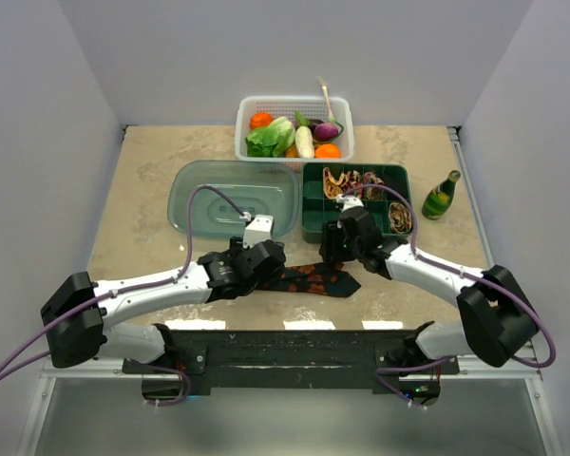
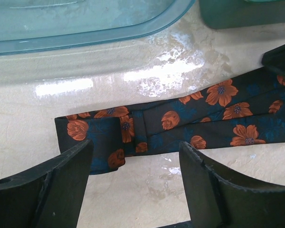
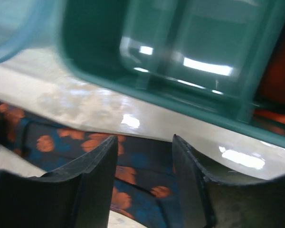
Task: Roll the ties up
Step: Roll the tie at the center of the board.
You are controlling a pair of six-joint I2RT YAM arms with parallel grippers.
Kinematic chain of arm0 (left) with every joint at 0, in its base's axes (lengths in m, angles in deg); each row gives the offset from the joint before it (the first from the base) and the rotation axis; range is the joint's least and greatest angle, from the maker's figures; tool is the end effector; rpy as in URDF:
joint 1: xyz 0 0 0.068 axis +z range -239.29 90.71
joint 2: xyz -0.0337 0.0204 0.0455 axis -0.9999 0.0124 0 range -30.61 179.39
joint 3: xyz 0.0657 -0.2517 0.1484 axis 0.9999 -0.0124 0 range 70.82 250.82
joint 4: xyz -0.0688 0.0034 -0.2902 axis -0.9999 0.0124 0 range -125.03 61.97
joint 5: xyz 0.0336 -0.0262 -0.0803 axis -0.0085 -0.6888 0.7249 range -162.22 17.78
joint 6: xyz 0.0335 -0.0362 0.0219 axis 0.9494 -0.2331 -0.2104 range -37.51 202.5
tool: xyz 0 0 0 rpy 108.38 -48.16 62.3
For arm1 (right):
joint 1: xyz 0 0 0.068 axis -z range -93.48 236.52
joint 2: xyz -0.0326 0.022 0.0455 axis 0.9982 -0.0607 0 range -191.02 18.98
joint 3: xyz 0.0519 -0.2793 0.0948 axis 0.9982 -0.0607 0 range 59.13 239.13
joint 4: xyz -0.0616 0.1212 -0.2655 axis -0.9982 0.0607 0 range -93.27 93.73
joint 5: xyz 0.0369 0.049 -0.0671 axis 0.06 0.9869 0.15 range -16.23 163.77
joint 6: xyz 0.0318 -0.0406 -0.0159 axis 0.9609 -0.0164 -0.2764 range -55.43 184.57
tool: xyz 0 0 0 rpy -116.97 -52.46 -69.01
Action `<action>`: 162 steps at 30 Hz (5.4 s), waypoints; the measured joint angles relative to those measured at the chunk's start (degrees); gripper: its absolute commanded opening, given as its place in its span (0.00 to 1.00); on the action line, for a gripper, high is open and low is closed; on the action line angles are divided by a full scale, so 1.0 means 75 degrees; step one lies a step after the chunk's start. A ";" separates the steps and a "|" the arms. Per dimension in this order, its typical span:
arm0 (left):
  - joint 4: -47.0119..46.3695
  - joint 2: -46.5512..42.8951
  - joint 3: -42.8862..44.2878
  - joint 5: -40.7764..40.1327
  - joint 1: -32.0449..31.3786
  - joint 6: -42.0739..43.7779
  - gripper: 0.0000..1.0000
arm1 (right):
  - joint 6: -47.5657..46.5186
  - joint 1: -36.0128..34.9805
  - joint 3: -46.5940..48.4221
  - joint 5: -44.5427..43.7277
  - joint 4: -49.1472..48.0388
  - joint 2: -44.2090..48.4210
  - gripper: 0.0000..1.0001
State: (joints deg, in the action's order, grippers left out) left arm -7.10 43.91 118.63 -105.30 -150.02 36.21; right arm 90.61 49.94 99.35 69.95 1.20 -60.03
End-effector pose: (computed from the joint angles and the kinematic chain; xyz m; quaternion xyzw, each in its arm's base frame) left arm 0.1553 -0.2372 0.2356 0.0290 0.9170 -0.0727 0.3912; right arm 0.2448 0.1788 0.1934 -0.0712 0.9148 0.1800 0.3546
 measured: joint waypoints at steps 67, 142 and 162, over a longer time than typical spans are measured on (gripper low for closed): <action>-0.0697 -0.0367 -0.0863 0.0213 0.0589 0.0347 0.80 | 0.0335 0.0694 -0.0490 0.1008 0.0504 -0.0443 0.00; -0.2384 -0.3995 -0.4095 0.7530 0.7347 0.0463 0.89 | 0.0259 -0.2949 0.3552 0.1821 -0.0312 -0.3314 0.00; -0.2640 -0.3585 -0.4138 0.7699 0.7087 0.0463 0.81 | 0.0181 -0.2949 0.3034 0.1029 -0.0589 -0.3485 0.00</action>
State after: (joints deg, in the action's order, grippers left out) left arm -26.91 17.02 87.60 -47.55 -96.87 39.69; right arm 91.97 27.82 122.11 77.67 -3.22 -86.17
